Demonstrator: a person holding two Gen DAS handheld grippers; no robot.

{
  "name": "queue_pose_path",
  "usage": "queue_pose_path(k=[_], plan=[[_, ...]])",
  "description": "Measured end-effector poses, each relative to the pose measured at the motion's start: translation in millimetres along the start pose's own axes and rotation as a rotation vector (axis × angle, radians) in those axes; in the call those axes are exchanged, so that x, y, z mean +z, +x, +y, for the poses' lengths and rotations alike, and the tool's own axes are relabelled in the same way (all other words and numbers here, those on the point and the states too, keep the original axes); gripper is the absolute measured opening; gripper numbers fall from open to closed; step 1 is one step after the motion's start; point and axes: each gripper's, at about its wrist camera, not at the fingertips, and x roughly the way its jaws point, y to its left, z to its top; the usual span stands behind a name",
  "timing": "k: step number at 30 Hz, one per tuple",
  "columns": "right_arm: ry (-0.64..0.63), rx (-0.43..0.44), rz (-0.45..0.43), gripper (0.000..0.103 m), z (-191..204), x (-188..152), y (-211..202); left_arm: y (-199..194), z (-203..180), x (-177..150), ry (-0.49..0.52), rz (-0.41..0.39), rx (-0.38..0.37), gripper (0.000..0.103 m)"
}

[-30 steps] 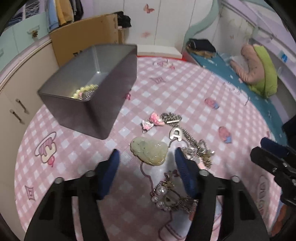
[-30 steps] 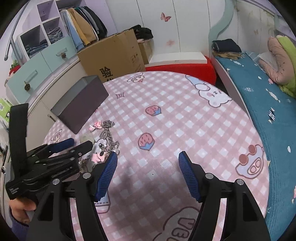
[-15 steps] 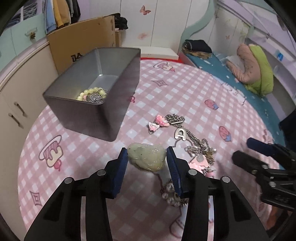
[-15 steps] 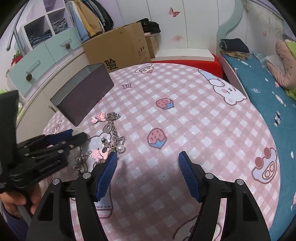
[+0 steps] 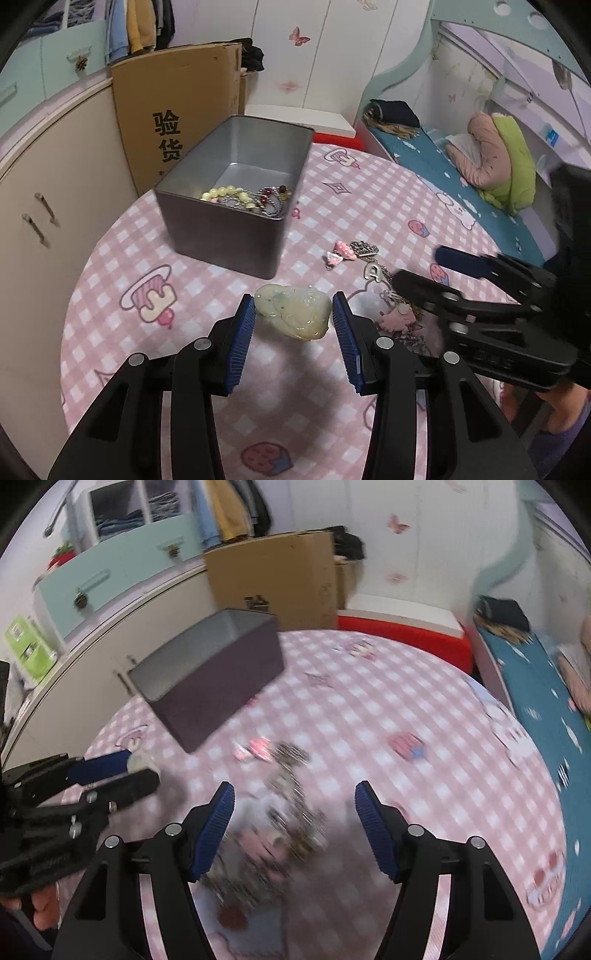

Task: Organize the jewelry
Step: 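Grasp the jade pendant with the left gripper while the right grasps a pink-charm necklace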

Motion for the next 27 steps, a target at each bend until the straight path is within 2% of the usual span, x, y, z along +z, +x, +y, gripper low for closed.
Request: queue_pose_path(k=[3,11,18,20,23,27], plan=[[-0.045,0.037,0.008,0.065,12.4,12.6,14.4,-5.2,10.2,-0.7,-0.017,-0.009,0.007,0.043],[-0.127,0.082,0.075,0.049,29.7,30.4,48.9,-7.6,36.2,1.4,-0.068,-0.005,0.002,0.043],[-0.148,0.053,0.095,0.045,32.2,31.1,55.4,1.4,42.2,5.8,-0.081,0.015,-0.020,0.043],[-0.164,0.034,0.089,0.041,34.3,28.8,54.9,2.9,42.3,5.6,-0.082,0.020,-0.028,0.043],[-0.179,-0.007,0.082,0.027,34.8,26.5,53.2,3.7,42.3,5.8,-0.089,0.024,-0.040,0.043],[-0.171,0.007,0.083,0.026,30.2,27.0,52.6,4.8,41.2,6.5,-0.088,0.023,-0.039,0.043]])
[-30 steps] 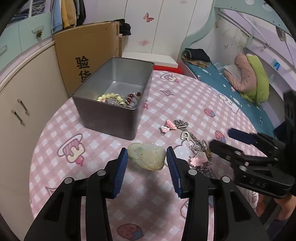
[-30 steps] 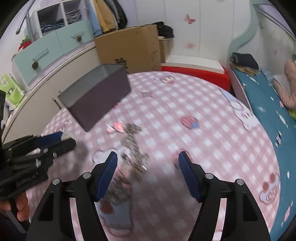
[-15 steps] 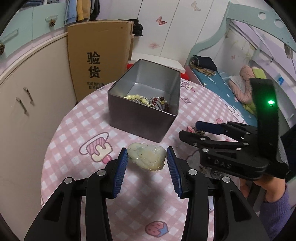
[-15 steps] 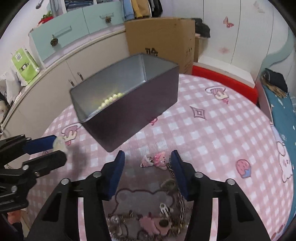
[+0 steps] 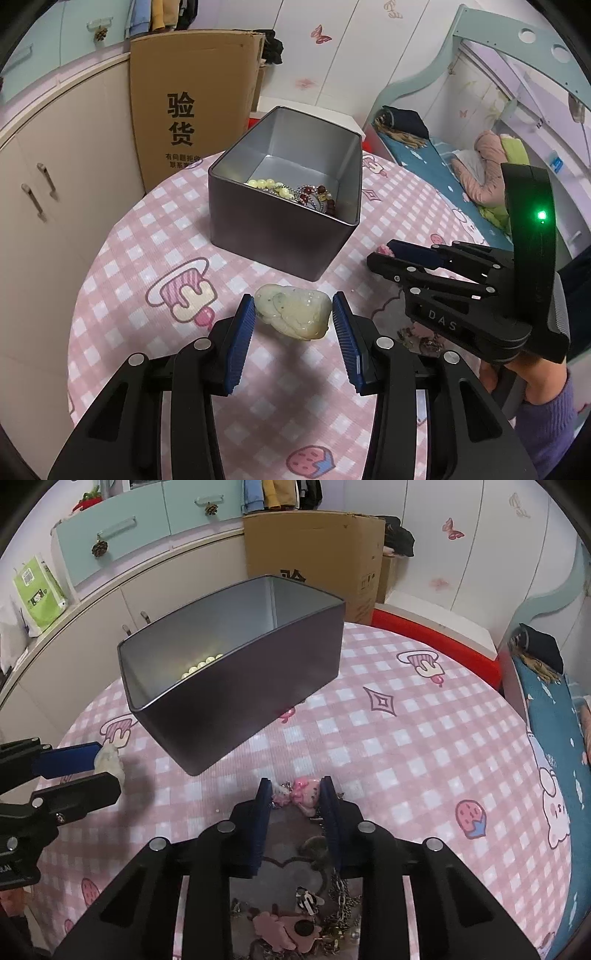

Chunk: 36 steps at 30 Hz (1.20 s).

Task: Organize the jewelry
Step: 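Lower the jade pendant into the grey tin with the left gripper while the right drops the pink-charm necklace in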

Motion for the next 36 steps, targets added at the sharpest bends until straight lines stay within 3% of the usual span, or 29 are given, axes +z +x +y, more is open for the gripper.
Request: queue_pose_path(k=[6,12,15,25,32,36], plan=[[0.028,0.005,-0.035,0.026,-4.6,-2.8,-11.5,-5.0,-2.7,-0.1,0.001,-0.007,-0.014,0.043],[0.046,-0.009,-0.096,0.026,-12.3,4.7,-47.9,-24.8,-12.1,9.4,0.029,-0.040,-0.074,0.043],[0.053,-0.020,-0.128,0.026,-16.6,11.4,-65.2,-34.4,-17.8,23.1,0.044,-0.061,-0.105,0.043],[0.082,-0.005,-0.202,0.026,-13.9,38.9,-98.9,-55.2,-29.5,80.2,0.109,-0.139,-0.106,0.043],[0.123,0.038,-0.194,0.026,-8.7,68.0,-86.4,-17.3,-10.6,113.1,0.070,-0.079,-0.086,0.043],[0.121,0.048,-0.164,0.026,1.0,79.2,-68.4,13.0,5.8,118.6,0.045,0.005,-0.074,0.043]])
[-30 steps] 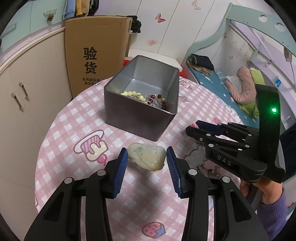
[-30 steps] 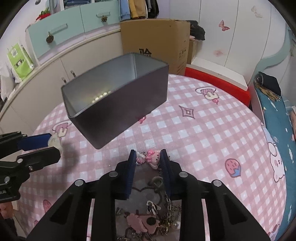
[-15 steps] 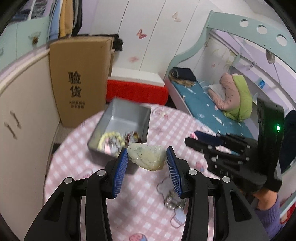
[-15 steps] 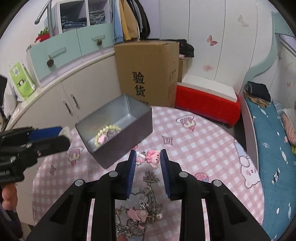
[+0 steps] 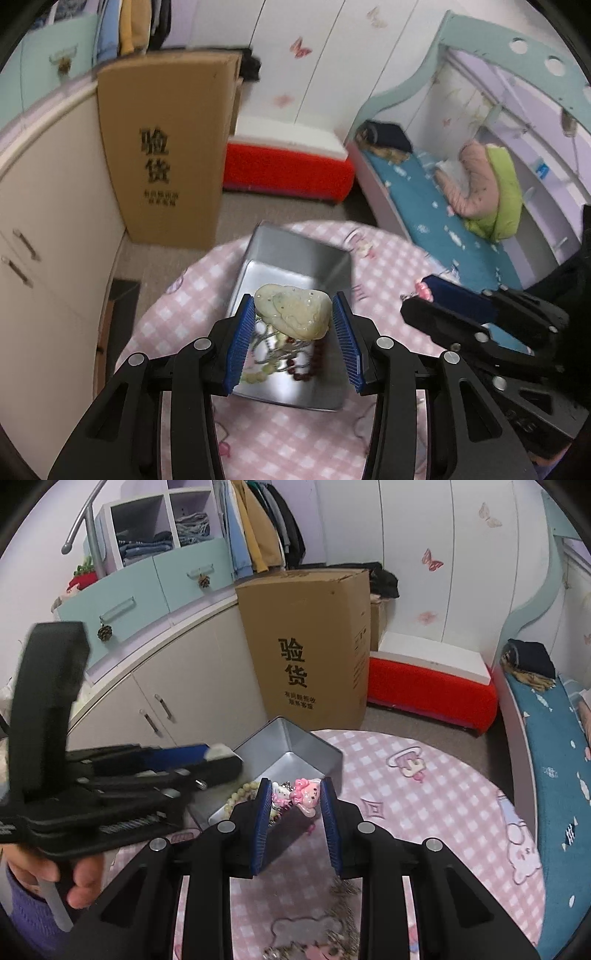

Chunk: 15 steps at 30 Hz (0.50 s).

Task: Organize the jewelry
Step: 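Lower the jade pendant into the grey tin with the left gripper while the right drops the pink-charm necklace in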

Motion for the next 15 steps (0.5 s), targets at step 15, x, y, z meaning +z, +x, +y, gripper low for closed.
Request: queue_pose_path(k=[15], plan=[[0.040,0.019,0.094,0.026,3.4,5.2,42.3,1.1,25.7,-5.7,-0.092,0.003,0.002,0.047]])
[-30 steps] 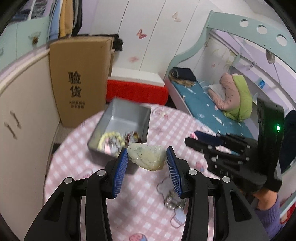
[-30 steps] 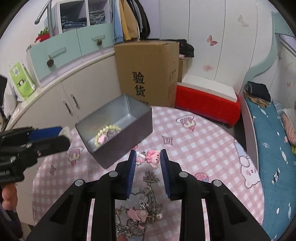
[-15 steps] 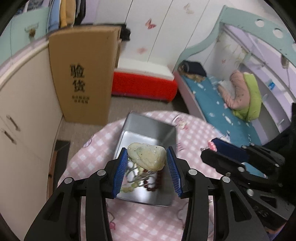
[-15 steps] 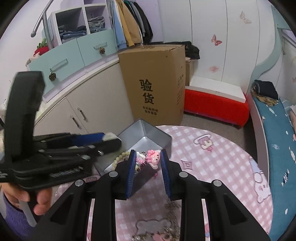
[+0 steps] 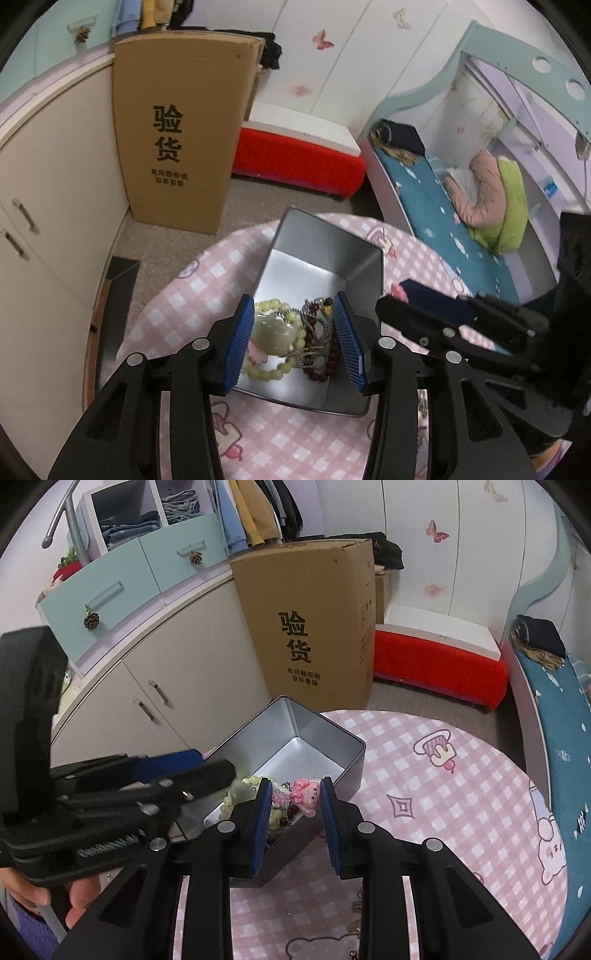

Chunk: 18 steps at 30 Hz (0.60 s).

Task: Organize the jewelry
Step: 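Lower the jade pendant into the grey tin with the left gripper while the right drops the pink-charm necklace in, then move both grippers back over the silver chains on the tablecloth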

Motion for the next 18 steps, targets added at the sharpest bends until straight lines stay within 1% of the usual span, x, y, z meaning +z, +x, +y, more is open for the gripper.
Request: queue_pose_path(k=[2,4,6,8,9,14,15,18], plan=[[0.005,0.013,0.004,0.026,1.4,-0.1,0.6,-6.3,3.6,1.2,-0.015,-0.021,0.013,0.052],[-0.005,0.029,0.009,0.026,5.1,-0.4,1.8,-14.5,6.2,1.5,-0.027,-0.045,0.019,0.067],[-0.013,0.041,0.022,0.026,10.5,-1.1,4.7,-19.7,7.7,1.3,-0.022,-0.062,0.040,0.068],[-0.029,0.040,0.033,0.026,17.2,-2.0,8.7,-19.7,8.2,-0.5,-0.002,-0.055,0.082,0.068],[-0.032,0.043,0.039,0.026,19.3,-2.9,10.8,-19.4,8.3,-0.6,0.000,-0.054,0.088,0.068],[-0.047,0.039,0.081,0.028,29.1,-9.6,23.3,-18.4,11.7,-4.5,-0.010,-0.043,0.092,0.068],[-0.046,0.036,0.080,0.031,29.7,-10.7,23.5,-18.4,12.4,-5.9,-0.013,-0.043,0.093,0.068],[-0.043,0.039,0.066,0.034,29.4,-13.2,18.1,-22.8,13.4,-8.7,-0.022,-0.050,0.085,0.068]])
